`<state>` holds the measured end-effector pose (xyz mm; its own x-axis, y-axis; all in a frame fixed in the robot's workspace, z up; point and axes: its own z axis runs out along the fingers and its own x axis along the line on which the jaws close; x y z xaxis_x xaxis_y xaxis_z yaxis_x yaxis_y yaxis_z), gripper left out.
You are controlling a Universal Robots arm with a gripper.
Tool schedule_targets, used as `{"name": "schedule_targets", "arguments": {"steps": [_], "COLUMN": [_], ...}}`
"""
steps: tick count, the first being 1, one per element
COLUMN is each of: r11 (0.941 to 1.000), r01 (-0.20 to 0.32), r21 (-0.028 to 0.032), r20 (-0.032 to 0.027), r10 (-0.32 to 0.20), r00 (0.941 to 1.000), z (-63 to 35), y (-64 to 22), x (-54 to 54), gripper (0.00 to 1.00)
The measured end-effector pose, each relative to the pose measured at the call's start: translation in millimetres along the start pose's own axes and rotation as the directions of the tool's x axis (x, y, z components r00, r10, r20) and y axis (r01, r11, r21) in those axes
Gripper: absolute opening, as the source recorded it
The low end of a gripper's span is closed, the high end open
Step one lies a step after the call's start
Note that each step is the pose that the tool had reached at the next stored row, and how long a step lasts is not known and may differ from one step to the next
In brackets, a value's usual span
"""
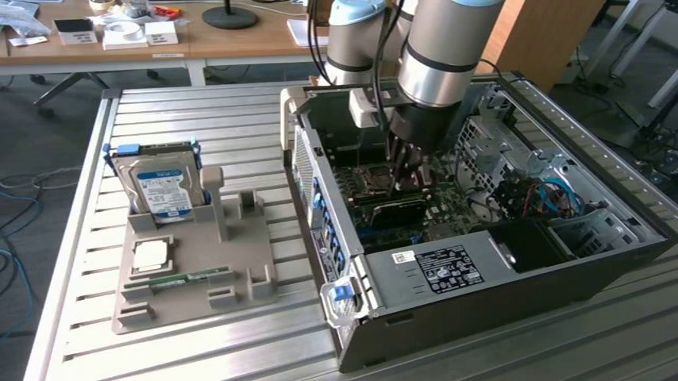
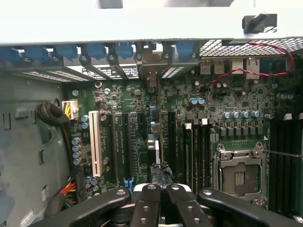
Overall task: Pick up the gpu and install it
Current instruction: 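Press down on the gpu until it lock into place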
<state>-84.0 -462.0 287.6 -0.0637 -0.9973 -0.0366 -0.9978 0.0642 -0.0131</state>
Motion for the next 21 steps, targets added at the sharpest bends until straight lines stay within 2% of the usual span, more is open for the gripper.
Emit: {"name": "schedule_targets", "arguments": {"steps": [14, 21], "r11": [1.0000, 1.0000], "r01": [0.000, 0.000], "r21": [-0.0001, -0.0001], "r20": [0.0000, 0.0000], "r10": [0.000, 0.000], "r00": [1.0000, 1.0000], "z": [3.7, 10.3], "y": [0.6, 0.6], "x": [-2.0, -1.7], "gripper": [0.11, 0.11]}}
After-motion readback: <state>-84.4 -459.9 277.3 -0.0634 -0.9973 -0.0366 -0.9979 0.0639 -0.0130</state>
